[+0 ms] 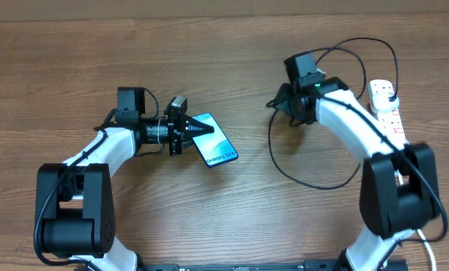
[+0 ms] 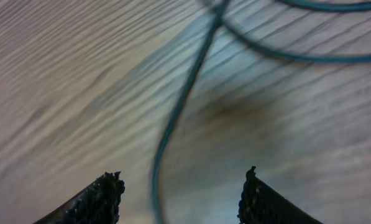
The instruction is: Plug charger to phone and switch on socket
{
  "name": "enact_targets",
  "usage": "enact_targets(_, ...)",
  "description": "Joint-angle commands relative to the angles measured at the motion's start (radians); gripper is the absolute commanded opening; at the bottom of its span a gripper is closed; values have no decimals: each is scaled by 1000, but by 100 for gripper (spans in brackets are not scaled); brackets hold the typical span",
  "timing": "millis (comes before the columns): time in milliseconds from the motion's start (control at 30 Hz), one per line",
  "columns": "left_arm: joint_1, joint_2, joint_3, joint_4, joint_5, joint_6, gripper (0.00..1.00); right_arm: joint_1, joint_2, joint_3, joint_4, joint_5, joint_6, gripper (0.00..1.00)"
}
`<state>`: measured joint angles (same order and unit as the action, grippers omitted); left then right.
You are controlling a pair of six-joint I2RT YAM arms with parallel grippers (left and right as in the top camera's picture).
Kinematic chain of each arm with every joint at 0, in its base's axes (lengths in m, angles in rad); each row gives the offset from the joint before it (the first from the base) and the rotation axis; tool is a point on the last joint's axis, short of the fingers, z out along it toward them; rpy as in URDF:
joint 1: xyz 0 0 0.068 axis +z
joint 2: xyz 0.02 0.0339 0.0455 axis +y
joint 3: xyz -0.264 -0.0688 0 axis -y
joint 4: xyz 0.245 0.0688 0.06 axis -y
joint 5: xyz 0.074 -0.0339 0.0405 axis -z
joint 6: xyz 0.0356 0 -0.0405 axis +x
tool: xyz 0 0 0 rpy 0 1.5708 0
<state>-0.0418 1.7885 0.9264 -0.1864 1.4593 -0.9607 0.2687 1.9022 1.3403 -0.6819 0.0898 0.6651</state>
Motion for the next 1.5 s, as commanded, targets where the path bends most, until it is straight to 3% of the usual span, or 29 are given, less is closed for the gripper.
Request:
enact_targets(0,4,6,6,5,41,23,4,-62,61,-2,47,-48,68,61)
enact_targets(367,4,6,6,4,8,22,4,-103,188,3,217,-119,99,59)
enact_targets(567,4,7,6,4,8,22,4,-103,233,3,294,-137,139,52)
enact_targets(867,4,6,6,4,8,18,4,-101,287,3,309,-126,137,20)
enact_targets(1000,4,6,6,4,8,18,4,-101,286,3,307,-126,61,7)
enact_targets(1200,4,6,6,4,7,18,4,-94,253,24,157,-125,-76,4)
enact_targets(1467,4,6,6,4,21,18,4,-2,71,35,-143,-107,-169,4)
